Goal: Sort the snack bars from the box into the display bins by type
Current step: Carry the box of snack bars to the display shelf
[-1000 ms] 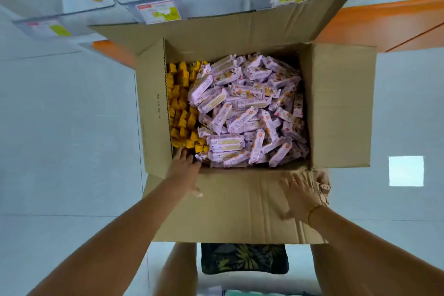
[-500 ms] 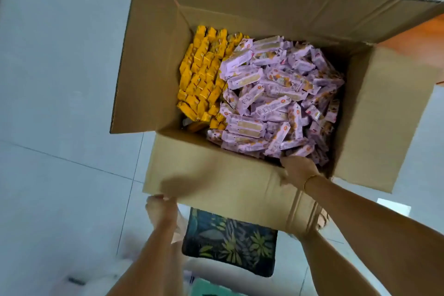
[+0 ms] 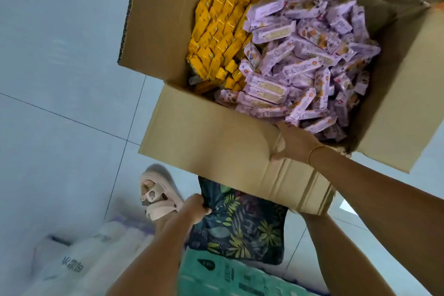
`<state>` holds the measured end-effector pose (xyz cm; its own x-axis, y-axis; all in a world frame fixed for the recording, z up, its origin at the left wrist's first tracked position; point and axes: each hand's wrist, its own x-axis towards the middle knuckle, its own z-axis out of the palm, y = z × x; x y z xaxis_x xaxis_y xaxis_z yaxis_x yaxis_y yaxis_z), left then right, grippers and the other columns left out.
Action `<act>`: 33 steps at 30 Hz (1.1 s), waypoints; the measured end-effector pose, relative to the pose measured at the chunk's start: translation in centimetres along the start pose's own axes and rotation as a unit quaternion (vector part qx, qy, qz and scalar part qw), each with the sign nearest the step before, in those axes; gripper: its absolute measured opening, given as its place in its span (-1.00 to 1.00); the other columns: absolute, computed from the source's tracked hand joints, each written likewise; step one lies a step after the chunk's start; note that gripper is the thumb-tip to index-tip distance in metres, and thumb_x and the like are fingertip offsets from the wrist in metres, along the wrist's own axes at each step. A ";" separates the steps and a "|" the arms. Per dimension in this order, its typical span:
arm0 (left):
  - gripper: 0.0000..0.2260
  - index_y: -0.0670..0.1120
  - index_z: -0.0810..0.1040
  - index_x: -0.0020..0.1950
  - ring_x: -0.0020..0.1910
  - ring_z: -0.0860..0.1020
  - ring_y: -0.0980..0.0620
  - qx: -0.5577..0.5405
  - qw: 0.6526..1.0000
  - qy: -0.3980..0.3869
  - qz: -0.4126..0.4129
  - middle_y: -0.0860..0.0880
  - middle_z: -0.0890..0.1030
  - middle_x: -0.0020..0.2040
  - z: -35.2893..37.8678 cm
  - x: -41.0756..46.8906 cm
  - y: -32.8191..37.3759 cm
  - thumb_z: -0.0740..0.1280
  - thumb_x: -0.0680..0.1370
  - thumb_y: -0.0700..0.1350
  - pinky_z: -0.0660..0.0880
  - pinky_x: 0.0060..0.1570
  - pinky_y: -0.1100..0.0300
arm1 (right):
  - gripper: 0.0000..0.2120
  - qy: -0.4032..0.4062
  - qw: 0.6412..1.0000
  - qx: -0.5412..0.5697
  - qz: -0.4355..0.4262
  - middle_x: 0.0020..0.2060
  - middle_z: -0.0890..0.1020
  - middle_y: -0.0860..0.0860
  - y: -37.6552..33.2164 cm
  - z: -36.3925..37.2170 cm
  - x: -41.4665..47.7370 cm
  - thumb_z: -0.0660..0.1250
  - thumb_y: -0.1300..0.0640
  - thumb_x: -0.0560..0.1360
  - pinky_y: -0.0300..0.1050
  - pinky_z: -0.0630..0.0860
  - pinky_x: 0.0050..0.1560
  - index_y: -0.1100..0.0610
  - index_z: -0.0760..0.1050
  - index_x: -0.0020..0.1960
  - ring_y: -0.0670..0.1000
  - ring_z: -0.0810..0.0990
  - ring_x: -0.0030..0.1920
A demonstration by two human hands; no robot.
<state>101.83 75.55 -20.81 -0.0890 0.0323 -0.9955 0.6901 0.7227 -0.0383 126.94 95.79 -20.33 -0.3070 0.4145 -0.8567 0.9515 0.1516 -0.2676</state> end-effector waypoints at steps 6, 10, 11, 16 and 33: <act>-0.85 -0.19 0.44 -0.05 -0.03 0.49 -0.05 -0.016 1.000 -0.002 -0.019 -0.10 0.49 -0.15 1.3 -1.2 -2.8 0.27 0.59 -0.11 0.28 -0.28 0.31 | -0.01 0.021 1.000 0.002 0.008 0.27 0.49 0.15 -0.3 0.3 0.6 0.60 -0.16 0.18 0.06 0.48 0.14 0.13 0.20 0.44 0.19 0.49 0.22; -0.54 -0.15 0.10 0.51 -0.05 0.47 0.17 0.084 0.996 -0.031 0.008 -0.08 0.31 0.42 1.1 -0.9 -3.8 -0.08 0.69 0.07 0.46 -0.20 0.41 | 0.02 -0.037 0.999 0.026 0.000 0.39 0.39 0.13 -0.4 -1.1 0.4 0.61 -0.08 0.21 -0.08 0.35 0.21 0.17 0.15 0.48 0.15 0.40 0.33; -0.47 -0.13 0.06 0.52 -0.12 0.42 0.23 0.082 0.997 -0.009 -0.007 -0.06 0.26 0.45 1.3 -0.8 -4.6 -0.07 0.64 0.14 0.42 -0.30 0.49 | 0.03 -0.036 0.999 0.027 0.005 0.37 0.41 0.14 -0.4 -1.0 0.3 0.61 -0.09 0.21 -0.04 0.39 0.21 0.15 0.13 0.49 0.16 0.42 0.31; -0.55 -0.23 0.37 0.33 0.05 0.56 -0.08 -0.052 0.971 0.233 -0.016 -0.13 0.57 0.12 -2.1 -1.8 -3.8 0.40 0.52 -0.11 0.50 -0.07 0.18 | -0.47 0.087 0.992 -0.062 0.068 0.05 0.60 0.15 -1.1 1.7 -0.1 0.42 0.01 0.46 -0.02 0.46 -0.14 0.11 0.28 0.32 0.20 0.58 0.05; -0.38 -0.09 0.33 0.42 0.34 0.38 -0.12 0.396 0.907 0.130 0.066 -0.09 0.41 0.38 -14.8 -1.4 21.6 0.35 0.48 0.20 0.29 0.34 -0.03 | -0.23 0.062 0.992 -0.096 -0.060 0.04 0.60 0.17 1.8 -0.1 0.6 0.05 0.41 0.53 -0.03 0.52 -0.17 -0.16 -0.13 0.55 0.20 0.59 0.01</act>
<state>106.21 101.39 -18.99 -0.0637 0.3187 -0.9457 0.9972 -0.0173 -0.0730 128.45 96.43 -21.32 -0.4289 0.4887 -0.7597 0.8906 0.3695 -0.2651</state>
